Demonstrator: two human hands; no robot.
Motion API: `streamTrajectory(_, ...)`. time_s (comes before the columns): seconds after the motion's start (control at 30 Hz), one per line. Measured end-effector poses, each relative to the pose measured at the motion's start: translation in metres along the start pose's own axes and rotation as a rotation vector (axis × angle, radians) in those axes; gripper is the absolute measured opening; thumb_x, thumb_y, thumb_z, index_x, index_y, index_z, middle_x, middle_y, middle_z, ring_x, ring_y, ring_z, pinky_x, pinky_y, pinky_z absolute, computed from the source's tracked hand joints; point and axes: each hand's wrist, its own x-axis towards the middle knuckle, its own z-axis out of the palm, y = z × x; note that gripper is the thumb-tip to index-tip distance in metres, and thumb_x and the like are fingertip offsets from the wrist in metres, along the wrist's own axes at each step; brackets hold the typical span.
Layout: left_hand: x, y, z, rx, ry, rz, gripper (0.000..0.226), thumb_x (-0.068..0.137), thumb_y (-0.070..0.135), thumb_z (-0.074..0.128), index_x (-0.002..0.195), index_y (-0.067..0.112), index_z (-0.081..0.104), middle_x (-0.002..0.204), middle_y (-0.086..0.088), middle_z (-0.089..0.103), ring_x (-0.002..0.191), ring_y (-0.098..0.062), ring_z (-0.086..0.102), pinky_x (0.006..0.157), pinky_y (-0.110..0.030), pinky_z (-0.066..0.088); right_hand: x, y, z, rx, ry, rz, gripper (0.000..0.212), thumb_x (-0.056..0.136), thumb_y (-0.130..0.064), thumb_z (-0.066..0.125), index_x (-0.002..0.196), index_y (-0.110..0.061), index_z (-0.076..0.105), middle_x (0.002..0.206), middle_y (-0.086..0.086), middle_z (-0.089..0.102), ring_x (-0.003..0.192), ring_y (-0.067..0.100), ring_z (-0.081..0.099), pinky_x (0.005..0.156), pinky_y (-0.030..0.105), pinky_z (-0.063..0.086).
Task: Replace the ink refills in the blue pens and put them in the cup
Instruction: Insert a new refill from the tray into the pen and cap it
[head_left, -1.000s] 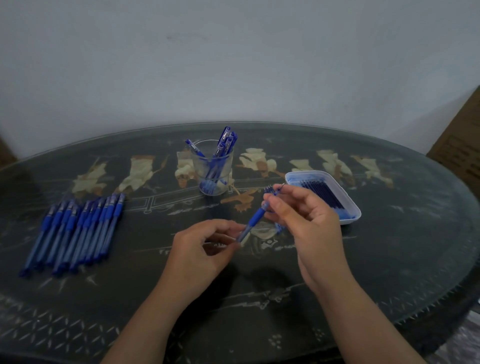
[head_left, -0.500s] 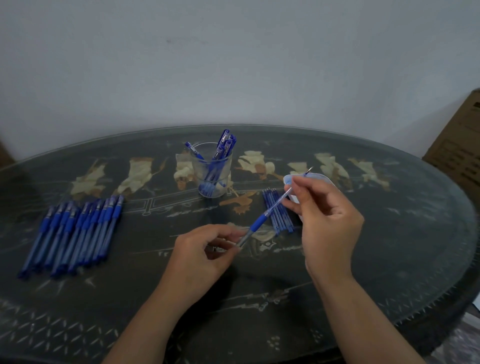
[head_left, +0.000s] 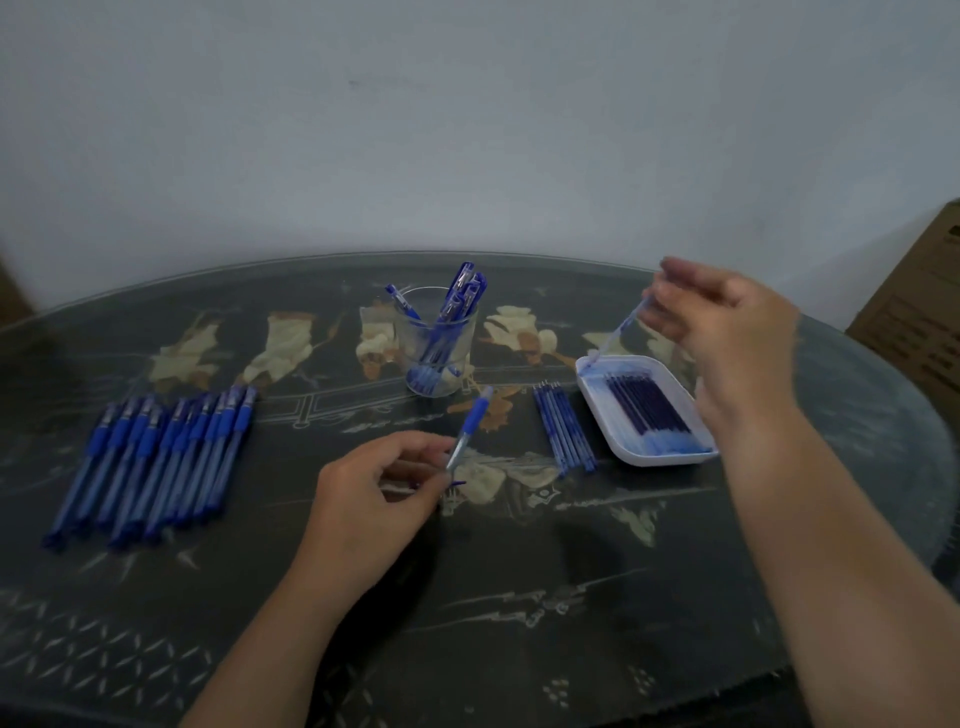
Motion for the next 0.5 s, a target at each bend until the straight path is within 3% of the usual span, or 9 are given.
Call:
streamTrajectory(0.2, 0.000, -0.006, 0.003, -0.029, 0.109, 0.003, 0.040, 0.076, -0.003, 0.077, 0.094, 0.033, 0.073, 0.087, 0.016, 0.070, 0.079, -0.007, 0.069, 0.070, -0.017, 0.055, 0.009, 0.057, 0.026, -0.355, -0.350, 0.323, 0.019, 0.087, 0.007, 0.066, 0.097, -0.008, 0.073, 0.094, 0.012, 0.073, 0.076, 0.019, 0.073, 0.067, 0.025, 0.060)
streamTrajectory(0.3, 0.000, -0.009, 0.003, -0.032, 0.141, 0.030, 0.039, 0.075, -0.003, 0.077, 0.095, 0.031, 0.073, 0.088, 0.015, 0.070, 0.080, -0.006, 0.069, 0.069, -0.013, 0.053, 0.011, 0.075, 0.035, -0.437, -0.402, 0.395, 0.019, 0.088, 0.008, 0.065, 0.105, 0.001, 0.071, 0.090, 0.014, 0.072, 0.080, 0.023, 0.072, 0.065, 0.027, 0.061)
streamTrajectory(0.5, 0.001, -0.014, 0.006, -0.039, 0.150, 0.041, 0.039, 0.076, -0.005, 0.076, 0.096, 0.028, 0.074, 0.088, 0.013, 0.071, 0.081, -0.007, 0.069, 0.069, -0.012, 0.052, 0.015, 0.091, 0.045, -0.648, -0.453, 0.382, 0.010, 0.086, 0.004, 0.070, 0.087, -0.004, 0.075, 0.090, 0.015, 0.073, 0.082, 0.023, 0.072, 0.071, 0.029, 0.062)
